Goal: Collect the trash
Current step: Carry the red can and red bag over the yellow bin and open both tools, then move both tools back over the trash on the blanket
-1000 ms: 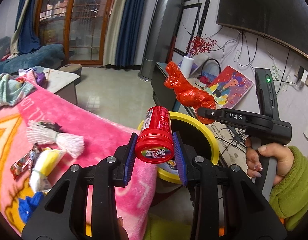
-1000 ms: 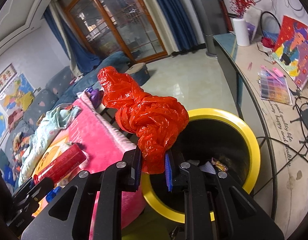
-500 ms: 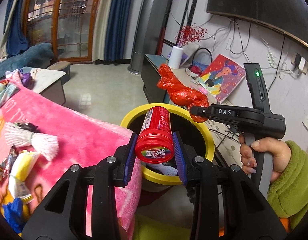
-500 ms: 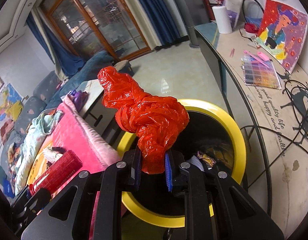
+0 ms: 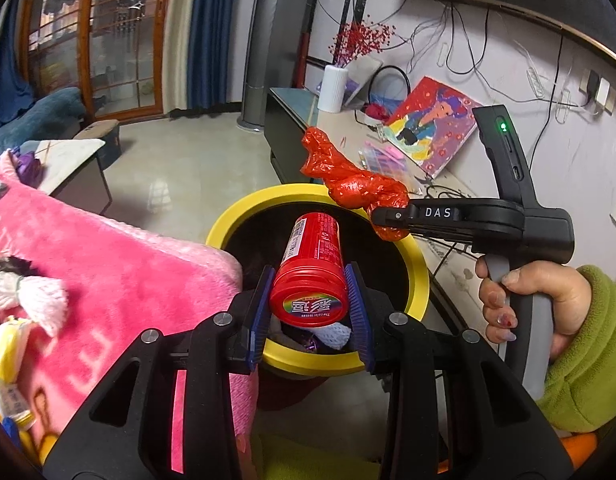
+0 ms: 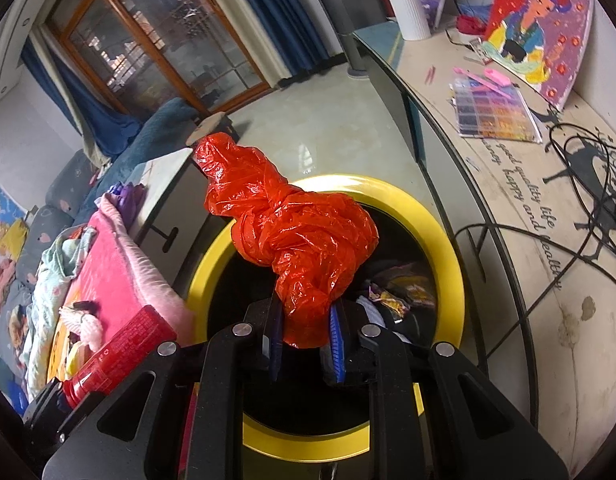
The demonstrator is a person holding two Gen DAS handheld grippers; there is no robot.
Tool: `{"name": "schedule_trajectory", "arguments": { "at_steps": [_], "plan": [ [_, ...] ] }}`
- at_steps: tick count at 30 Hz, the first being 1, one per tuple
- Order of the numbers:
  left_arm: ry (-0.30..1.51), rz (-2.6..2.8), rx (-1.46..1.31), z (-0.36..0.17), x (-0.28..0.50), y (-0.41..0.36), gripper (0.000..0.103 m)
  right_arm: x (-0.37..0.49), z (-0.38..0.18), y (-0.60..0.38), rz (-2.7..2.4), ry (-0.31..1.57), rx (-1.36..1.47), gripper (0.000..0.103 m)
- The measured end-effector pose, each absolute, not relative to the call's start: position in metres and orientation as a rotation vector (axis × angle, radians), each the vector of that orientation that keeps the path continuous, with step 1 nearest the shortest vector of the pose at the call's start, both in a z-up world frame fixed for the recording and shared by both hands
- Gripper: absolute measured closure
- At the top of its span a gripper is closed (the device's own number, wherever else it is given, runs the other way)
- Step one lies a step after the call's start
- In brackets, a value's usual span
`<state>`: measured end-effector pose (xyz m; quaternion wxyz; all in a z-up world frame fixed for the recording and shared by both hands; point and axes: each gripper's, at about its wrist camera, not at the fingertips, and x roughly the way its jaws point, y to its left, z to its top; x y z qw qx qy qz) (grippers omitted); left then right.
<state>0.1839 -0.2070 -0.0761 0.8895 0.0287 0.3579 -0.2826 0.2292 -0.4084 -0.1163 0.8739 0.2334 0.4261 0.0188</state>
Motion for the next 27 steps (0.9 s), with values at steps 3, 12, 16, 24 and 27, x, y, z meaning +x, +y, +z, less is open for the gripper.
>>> {"name": "schedule_trajectory", "arguments": {
  "at_steps": [3, 12, 16, 24, 27],
  "plan": [
    [0.748, -0.584, 0.068, -0.080, 0.188, -0.213, 0.075, 0.230, -0.121, -0.411, 0.031, 0.902, 0.500, 0.082],
    [0.770, -0.571, 0.046, -0.090, 0.203, -0.219, 0.055, 0.230, -0.129, -0.426, -0.022, 0.913, 0.554, 0.058],
    [0.777, -0.570, 0.010, -0.090, 0.201, -0.212, 0.040, 0.229, -0.129, -0.430, -0.034, 0.908, 0.567, 0.056],
    [0.756, -0.516, -0.032, -0.078, 0.192, -0.187, 0.011, 0.228, -0.116, -0.420, -0.022, 0.879, 0.529, 0.051],
    [0.722, -0.468, -0.038, -0.070, 0.186, -0.173, 0.011, 0.226, -0.106, -0.413, -0.012, 0.854, 0.509, 0.050]
  ]
}}
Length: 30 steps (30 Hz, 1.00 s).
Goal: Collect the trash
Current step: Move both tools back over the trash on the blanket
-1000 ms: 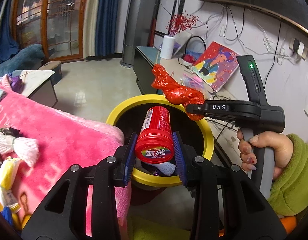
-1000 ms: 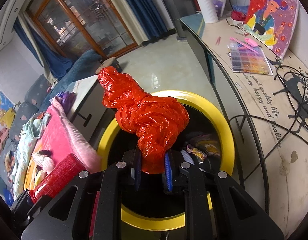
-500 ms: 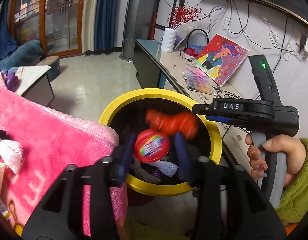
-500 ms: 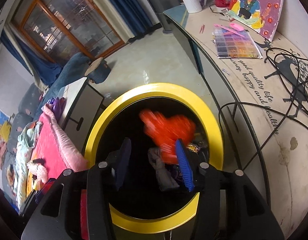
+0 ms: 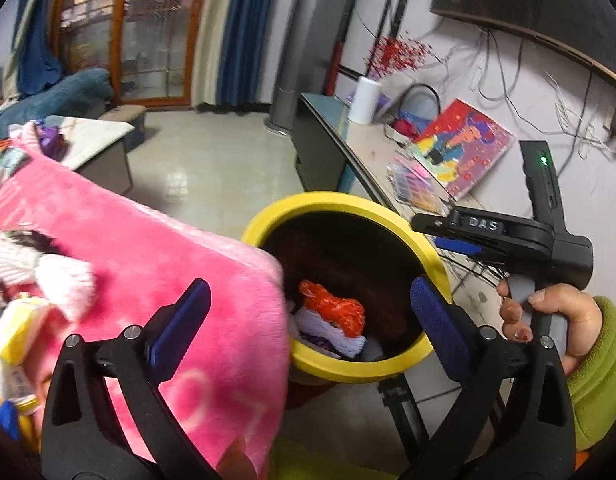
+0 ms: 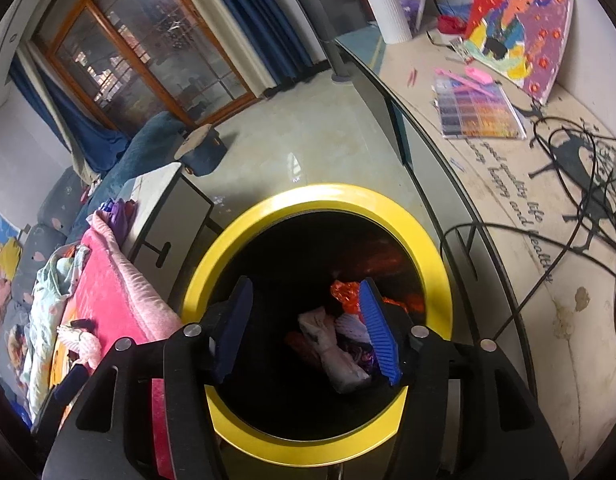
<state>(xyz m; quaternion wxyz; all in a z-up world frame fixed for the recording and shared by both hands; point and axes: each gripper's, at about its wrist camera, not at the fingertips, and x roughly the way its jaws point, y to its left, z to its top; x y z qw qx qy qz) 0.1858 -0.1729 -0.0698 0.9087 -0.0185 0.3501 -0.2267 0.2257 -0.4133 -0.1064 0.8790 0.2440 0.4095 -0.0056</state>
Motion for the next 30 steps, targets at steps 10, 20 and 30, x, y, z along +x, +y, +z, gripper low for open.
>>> {"name": "schedule_trajectory", "arguments": {
  "at_steps": [10, 20, 30],
  "plan": [
    [0.653, -0.328, -0.084, -0.049, 0.168, -0.125, 0.011, 0.217, -0.078, -0.376, 0.056, 0.803, 0.421, 0.044],
    [0.594, -0.238, -0.127, -0.034, 0.152, -0.087, 0.011, 0.203, -0.061, -0.323, 0.132, 0.762, 0.293, 0.034],
    [0.536, -0.167, -0.167, -0.022, 0.136, -0.048, 0.011, 0.190, -0.051, -0.275, 0.214, 0.747, 0.189, 0.025]
  ]
}}
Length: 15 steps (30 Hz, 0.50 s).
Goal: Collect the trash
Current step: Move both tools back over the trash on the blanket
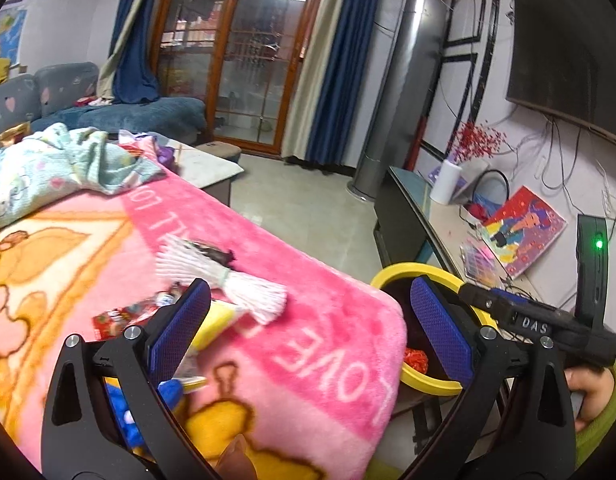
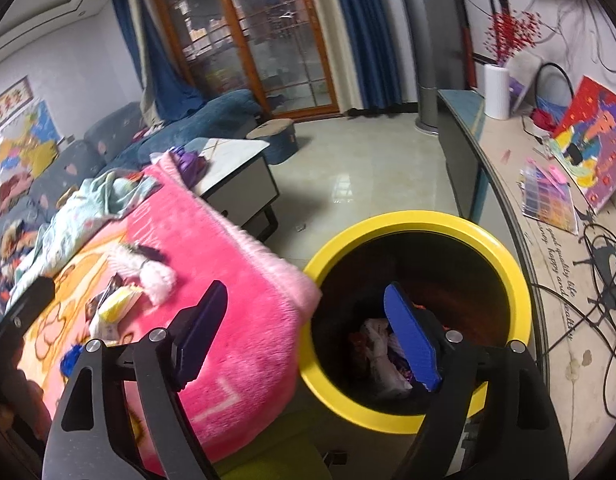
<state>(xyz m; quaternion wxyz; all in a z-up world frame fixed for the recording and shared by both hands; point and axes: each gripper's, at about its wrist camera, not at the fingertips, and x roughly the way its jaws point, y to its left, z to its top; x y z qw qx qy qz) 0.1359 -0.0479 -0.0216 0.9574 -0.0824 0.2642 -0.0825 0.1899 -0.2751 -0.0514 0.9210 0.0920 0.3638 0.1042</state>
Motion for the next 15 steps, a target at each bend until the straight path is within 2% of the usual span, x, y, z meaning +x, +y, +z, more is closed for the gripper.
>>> {"name": "schedule_trajectory", "arguments": {
  "at_steps": [15],
  "plan": [
    [0.491, -0.056, -0.238, -0.013, 0.108, 0.020, 0.011, 0.188, -0.038, -0.219, 0.297, 0.757, 0.082, 0.024]
  ]
}}
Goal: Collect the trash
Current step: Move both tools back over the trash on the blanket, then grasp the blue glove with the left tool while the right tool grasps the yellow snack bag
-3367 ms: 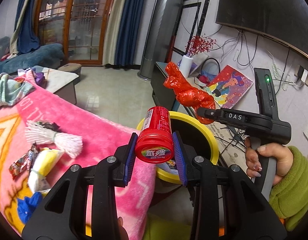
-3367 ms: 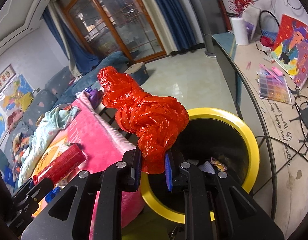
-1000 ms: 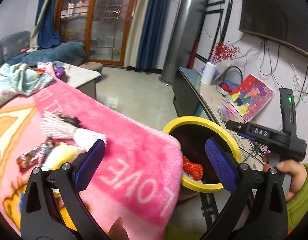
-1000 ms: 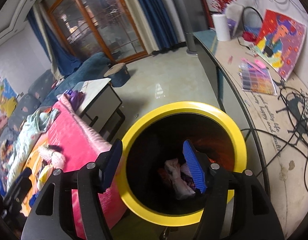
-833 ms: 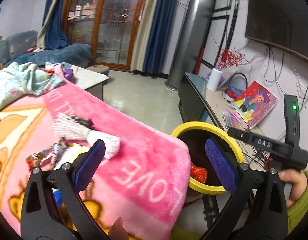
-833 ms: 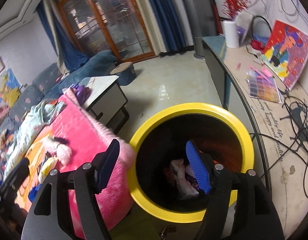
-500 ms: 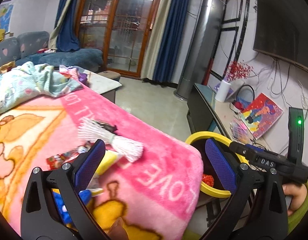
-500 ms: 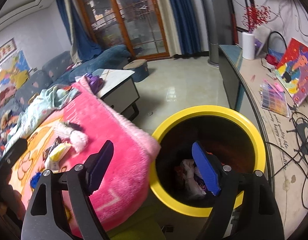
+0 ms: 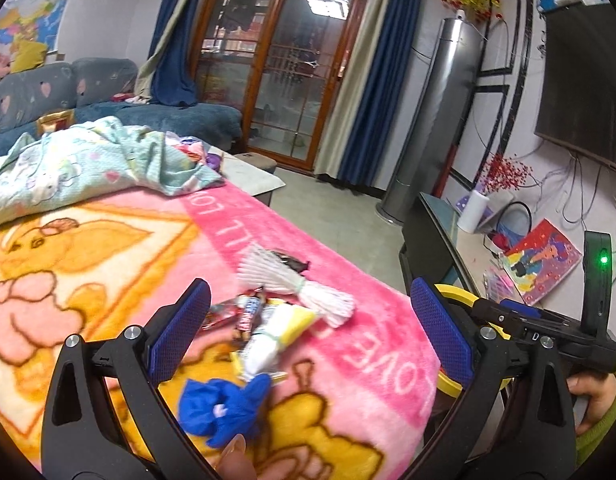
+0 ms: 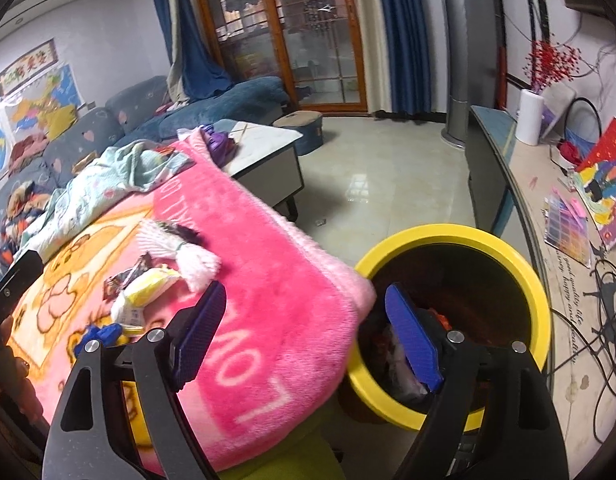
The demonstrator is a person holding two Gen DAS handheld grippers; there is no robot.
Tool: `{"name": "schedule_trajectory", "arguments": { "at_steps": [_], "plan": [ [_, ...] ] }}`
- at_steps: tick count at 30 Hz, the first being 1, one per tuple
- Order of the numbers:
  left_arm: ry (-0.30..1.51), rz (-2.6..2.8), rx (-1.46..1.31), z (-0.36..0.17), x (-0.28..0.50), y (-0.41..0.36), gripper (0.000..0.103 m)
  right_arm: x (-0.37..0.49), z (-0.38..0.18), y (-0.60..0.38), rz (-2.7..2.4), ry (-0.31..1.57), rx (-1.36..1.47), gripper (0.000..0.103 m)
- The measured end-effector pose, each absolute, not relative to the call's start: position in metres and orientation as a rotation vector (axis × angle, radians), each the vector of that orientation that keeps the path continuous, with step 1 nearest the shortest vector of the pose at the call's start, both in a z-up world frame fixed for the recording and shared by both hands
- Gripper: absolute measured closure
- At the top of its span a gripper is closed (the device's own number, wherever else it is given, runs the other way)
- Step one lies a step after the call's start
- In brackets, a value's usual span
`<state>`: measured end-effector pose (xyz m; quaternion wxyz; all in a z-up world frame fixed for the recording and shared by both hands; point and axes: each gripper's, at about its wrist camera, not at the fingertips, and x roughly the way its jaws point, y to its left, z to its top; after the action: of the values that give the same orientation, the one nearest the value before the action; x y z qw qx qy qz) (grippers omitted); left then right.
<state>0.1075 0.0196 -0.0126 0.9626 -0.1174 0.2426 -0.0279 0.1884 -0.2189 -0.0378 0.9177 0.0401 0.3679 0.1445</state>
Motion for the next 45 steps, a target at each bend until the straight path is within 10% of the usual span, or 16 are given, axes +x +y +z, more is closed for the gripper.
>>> {"name": "schedule_trajectory", "arguments": {
  "at_steps": [35, 45],
  "plan": [
    [0.661, -0.034, -0.310, -0.066, 0.069, 0.116, 0.011, 0.226, -0.066, -0.048, 0.534, 0.913, 0.012, 0.024],
    [0.757, -0.165, -0.228, -0.088, 0.082, 0.075, 0.021, 0.239, -0.102, -0.038, 0.578, 1.033, 0.097, 0.042]
  ]
}}
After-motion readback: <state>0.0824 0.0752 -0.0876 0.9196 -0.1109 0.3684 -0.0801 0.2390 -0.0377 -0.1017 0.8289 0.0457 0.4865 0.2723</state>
